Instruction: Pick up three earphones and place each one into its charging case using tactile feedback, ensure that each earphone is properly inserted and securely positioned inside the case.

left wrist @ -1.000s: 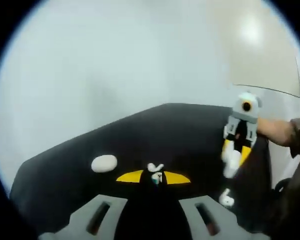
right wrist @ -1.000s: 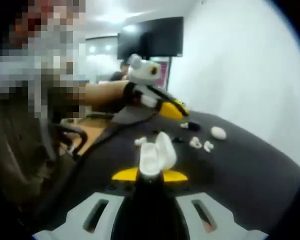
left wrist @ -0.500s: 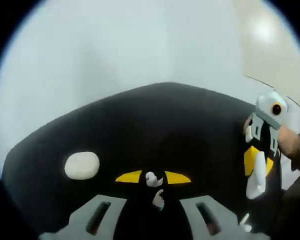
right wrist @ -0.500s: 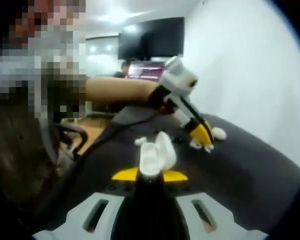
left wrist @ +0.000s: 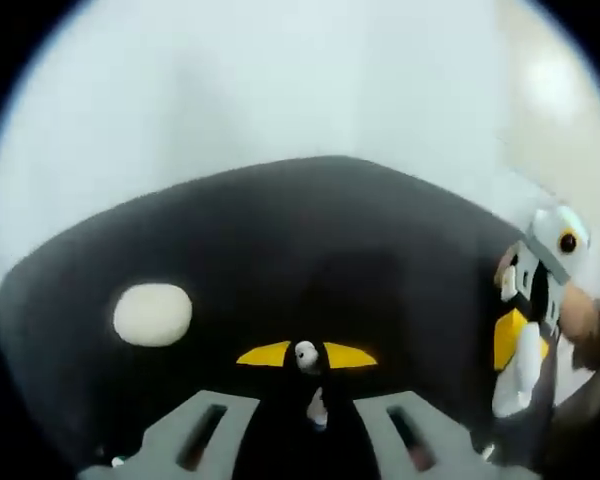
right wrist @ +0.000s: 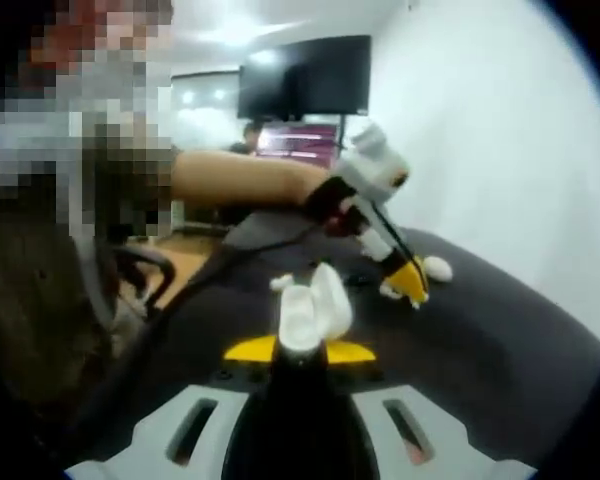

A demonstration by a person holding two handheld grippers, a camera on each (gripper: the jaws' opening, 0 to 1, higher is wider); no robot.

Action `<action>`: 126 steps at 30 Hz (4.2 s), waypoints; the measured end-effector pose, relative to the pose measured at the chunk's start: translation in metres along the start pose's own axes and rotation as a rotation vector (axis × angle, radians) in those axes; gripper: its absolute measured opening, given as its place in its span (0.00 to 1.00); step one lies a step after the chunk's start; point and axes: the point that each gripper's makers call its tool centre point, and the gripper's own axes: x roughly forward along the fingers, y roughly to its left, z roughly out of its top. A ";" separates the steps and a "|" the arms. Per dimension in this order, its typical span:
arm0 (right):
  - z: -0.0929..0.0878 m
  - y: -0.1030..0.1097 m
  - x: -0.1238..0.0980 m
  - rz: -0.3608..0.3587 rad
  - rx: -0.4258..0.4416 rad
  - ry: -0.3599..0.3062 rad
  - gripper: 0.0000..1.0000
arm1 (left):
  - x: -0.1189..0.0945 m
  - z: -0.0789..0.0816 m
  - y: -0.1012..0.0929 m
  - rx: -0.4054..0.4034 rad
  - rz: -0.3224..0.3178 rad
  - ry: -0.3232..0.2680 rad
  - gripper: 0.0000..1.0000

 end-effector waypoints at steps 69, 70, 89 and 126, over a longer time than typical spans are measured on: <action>0.000 0.000 0.000 0.003 -0.002 -0.003 0.17 | -0.042 -0.036 -0.082 0.331 -0.346 -0.003 0.12; 0.000 0.000 0.000 0.003 -0.002 -0.003 0.17 | -0.043 -0.036 -0.081 0.334 -0.345 -0.004 0.12; 0.000 0.001 0.000 0.001 0.000 -0.003 0.17 | -0.102 -0.051 -0.054 0.176 -0.180 -0.258 0.11; 0.001 0.002 0.003 0.003 -0.002 -0.003 0.17 | -0.092 -0.078 -0.099 0.279 -0.239 -0.235 0.14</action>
